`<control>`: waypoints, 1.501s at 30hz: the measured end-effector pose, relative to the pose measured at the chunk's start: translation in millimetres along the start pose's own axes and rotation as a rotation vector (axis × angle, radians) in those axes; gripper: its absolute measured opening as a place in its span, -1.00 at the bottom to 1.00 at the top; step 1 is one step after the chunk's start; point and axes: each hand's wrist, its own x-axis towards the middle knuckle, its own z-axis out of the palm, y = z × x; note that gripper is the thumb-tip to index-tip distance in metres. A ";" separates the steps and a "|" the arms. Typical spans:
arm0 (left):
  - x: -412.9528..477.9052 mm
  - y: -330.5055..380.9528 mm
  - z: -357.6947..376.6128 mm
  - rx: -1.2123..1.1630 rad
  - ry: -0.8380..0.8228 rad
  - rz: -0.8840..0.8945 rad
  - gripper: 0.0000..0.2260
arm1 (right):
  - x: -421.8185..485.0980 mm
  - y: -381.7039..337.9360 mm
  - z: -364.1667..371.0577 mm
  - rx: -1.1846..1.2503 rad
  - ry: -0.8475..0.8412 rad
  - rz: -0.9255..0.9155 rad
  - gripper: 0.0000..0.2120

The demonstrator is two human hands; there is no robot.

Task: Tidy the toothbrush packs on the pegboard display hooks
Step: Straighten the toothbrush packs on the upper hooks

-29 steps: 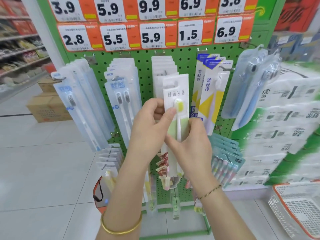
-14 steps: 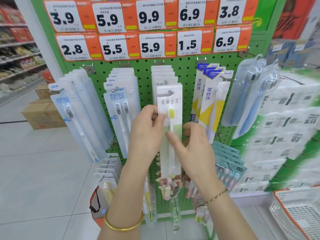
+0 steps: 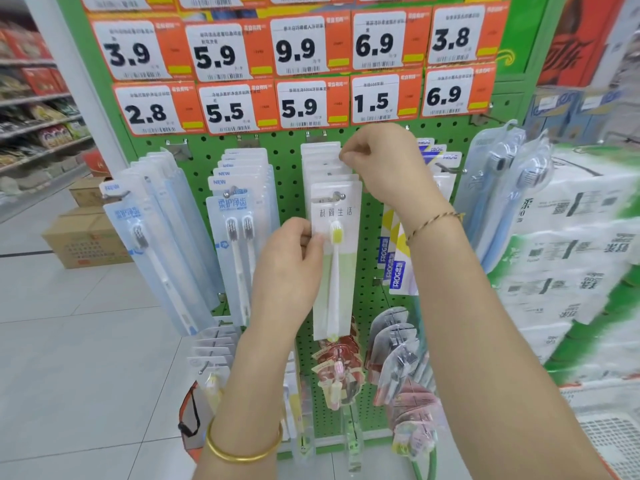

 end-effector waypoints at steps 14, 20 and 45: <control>-7.7 8.2 3.7 0.050 0.280 0.186 -0.70 | -6.0 2.0 -1.7 -0.009 0.079 0.011 -0.83; -23.0 9.2 13.9 -0.028 0.351 0.235 -0.72 | -22.8 20.0 1.9 -0.052 0.184 0.050 -0.85; -123.2 25.5 128.1 -0.470 -0.269 -0.156 -0.78 | -182.4 141.7 -36.2 0.526 -0.066 0.262 -0.80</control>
